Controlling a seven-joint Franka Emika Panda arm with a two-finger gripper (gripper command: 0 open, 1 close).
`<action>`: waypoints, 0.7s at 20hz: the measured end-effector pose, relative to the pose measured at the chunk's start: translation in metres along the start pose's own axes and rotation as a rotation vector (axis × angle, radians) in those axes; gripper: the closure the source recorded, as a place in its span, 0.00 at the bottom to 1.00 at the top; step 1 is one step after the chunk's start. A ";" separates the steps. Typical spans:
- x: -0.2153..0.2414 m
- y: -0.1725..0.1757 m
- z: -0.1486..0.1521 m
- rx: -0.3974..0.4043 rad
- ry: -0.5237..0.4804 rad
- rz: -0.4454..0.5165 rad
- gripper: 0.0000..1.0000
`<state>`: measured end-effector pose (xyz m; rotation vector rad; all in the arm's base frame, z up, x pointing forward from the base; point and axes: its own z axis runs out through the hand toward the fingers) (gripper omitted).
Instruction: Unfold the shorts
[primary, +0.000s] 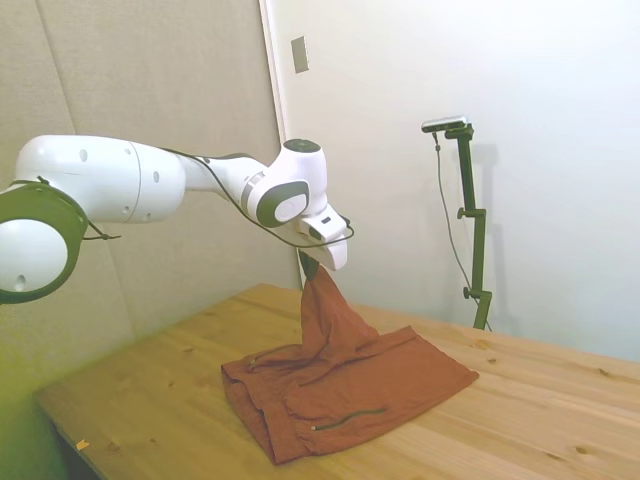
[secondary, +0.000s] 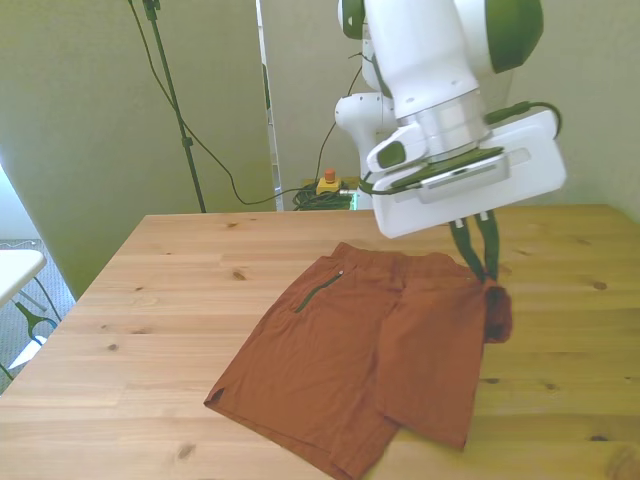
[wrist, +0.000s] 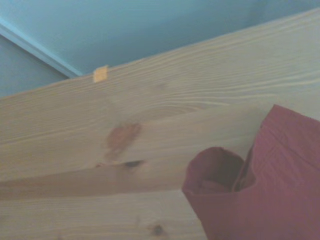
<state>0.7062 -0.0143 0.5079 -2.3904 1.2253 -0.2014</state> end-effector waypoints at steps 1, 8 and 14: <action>-0.001 -0.007 0.005 0.005 -0.003 -0.009 1.00; -0.004 -0.038 0.065 -0.032 -0.053 -0.036 0.00; -0.032 -0.062 0.080 -0.031 -0.127 -0.079 0.00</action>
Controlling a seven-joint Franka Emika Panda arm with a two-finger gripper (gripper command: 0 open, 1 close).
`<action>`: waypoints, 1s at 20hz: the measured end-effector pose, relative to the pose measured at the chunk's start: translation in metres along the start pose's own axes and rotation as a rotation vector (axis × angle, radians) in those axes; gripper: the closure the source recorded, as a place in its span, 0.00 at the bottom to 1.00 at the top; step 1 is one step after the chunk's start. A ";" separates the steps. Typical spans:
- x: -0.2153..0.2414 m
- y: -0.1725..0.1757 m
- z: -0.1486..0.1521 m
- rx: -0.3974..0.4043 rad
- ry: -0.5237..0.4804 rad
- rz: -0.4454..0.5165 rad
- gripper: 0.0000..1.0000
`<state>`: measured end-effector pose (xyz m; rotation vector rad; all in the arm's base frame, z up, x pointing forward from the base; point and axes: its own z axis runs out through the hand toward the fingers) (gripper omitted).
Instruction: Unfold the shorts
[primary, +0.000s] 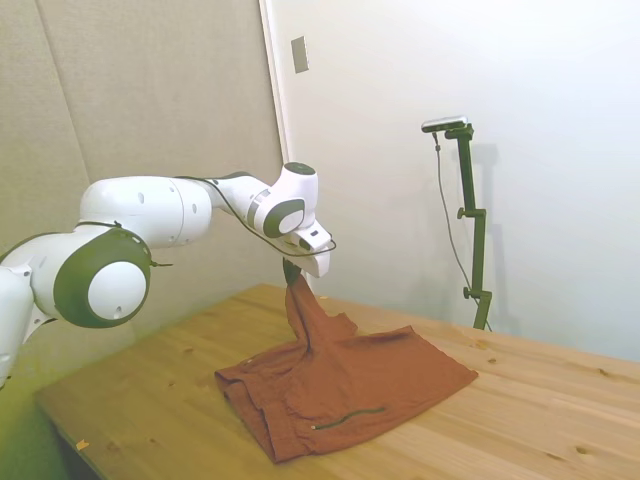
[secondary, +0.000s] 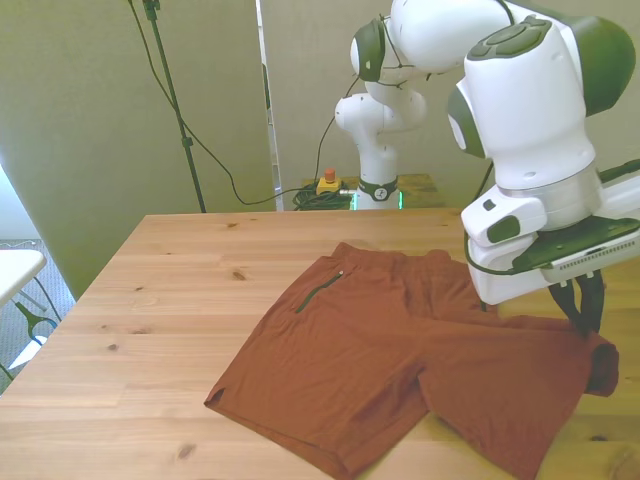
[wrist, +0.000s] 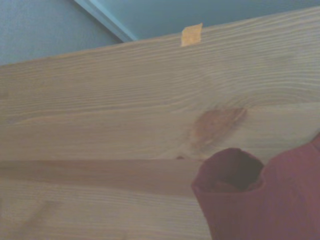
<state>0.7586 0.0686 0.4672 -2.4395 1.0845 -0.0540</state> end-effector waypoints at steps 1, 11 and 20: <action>0.000 -0.002 -0.003 0.004 0.002 -0.002 0.00; -0.009 0.028 -0.022 -0.186 0.108 -0.003 0.00; -0.117 0.058 -0.057 -0.301 0.146 -0.118 0.00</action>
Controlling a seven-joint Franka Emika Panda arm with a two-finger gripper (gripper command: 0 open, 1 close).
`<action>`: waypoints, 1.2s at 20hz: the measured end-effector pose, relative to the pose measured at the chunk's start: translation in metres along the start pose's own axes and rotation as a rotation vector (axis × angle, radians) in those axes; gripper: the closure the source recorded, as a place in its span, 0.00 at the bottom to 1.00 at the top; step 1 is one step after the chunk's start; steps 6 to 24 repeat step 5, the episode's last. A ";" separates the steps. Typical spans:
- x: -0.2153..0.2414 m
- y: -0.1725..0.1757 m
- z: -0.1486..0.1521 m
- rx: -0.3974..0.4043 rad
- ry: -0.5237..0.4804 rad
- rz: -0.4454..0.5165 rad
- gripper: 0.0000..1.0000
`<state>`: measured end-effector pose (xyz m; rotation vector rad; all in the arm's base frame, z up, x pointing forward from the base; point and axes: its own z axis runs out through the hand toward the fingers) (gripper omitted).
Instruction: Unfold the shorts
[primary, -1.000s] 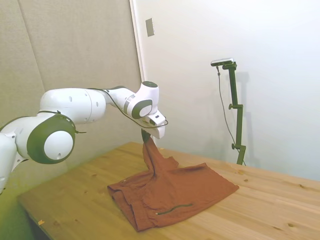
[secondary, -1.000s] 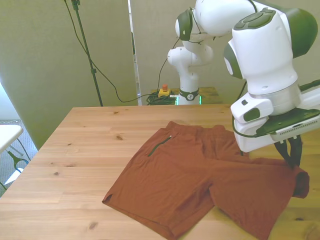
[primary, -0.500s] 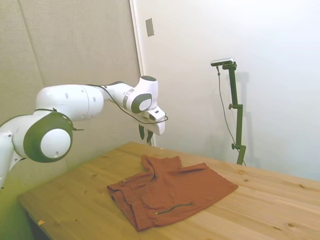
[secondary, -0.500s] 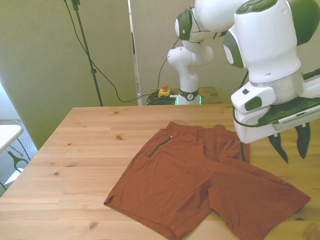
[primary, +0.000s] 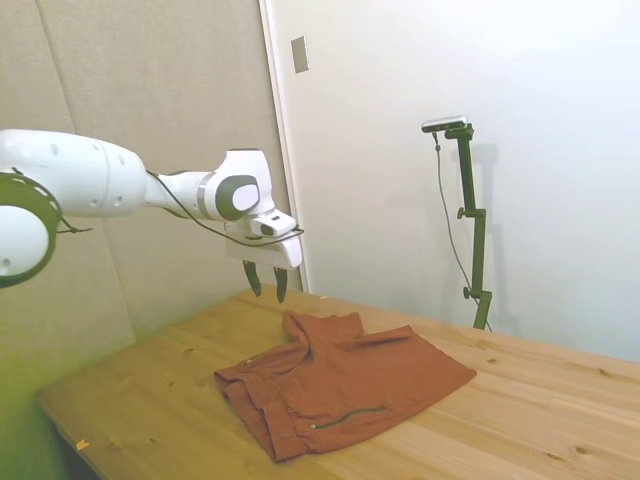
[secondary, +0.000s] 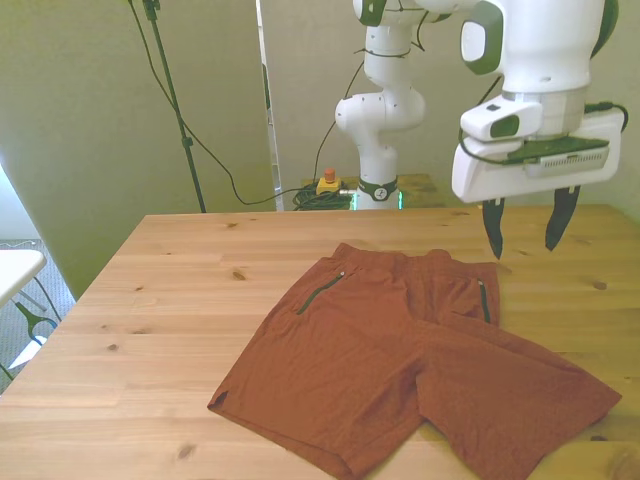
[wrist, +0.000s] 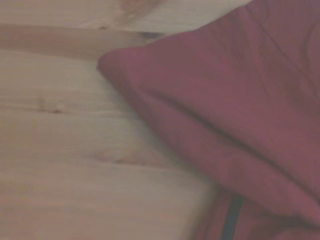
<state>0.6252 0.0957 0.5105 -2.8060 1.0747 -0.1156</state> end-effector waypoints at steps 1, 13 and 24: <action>-0.014 0.005 -0.010 0.013 -0.008 -0.006 0.00; -0.067 0.041 -0.052 0.066 -0.016 -0.018 0.00; -0.067 0.041 -0.052 0.066 -0.016 -0.018 0.00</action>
